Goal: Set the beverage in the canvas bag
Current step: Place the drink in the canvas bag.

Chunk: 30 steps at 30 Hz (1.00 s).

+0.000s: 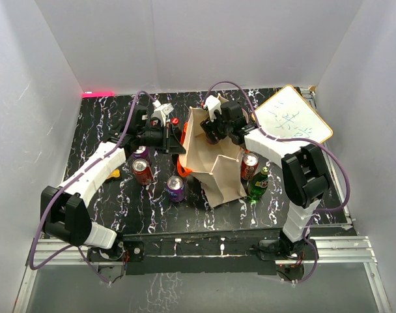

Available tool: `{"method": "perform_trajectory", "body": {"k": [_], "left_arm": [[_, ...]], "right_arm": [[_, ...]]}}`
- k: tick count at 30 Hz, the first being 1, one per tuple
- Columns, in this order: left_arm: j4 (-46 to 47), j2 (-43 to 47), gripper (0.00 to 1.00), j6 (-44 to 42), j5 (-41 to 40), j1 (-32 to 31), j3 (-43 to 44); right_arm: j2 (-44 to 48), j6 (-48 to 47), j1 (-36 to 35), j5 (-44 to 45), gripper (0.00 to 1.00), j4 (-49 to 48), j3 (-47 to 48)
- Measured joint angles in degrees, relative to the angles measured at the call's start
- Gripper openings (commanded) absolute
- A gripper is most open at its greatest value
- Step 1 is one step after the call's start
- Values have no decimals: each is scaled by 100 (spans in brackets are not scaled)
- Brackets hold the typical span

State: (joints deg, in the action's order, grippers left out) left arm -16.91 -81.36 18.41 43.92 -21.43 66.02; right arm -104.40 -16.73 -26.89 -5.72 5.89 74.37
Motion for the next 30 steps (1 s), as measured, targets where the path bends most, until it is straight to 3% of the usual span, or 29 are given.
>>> {"method": "perform_trajectory", "body": {"k": [12, 30], "left_arm": [[-4, 0, 0, -37, 4, 0, 0], [-70, 0, 0, -52, -4, 0, 87]], "right_arm": [[0, 35, 2, -2, 78, 50, 20], [35, 42, 4, -138, 81, 680, 328]]}}
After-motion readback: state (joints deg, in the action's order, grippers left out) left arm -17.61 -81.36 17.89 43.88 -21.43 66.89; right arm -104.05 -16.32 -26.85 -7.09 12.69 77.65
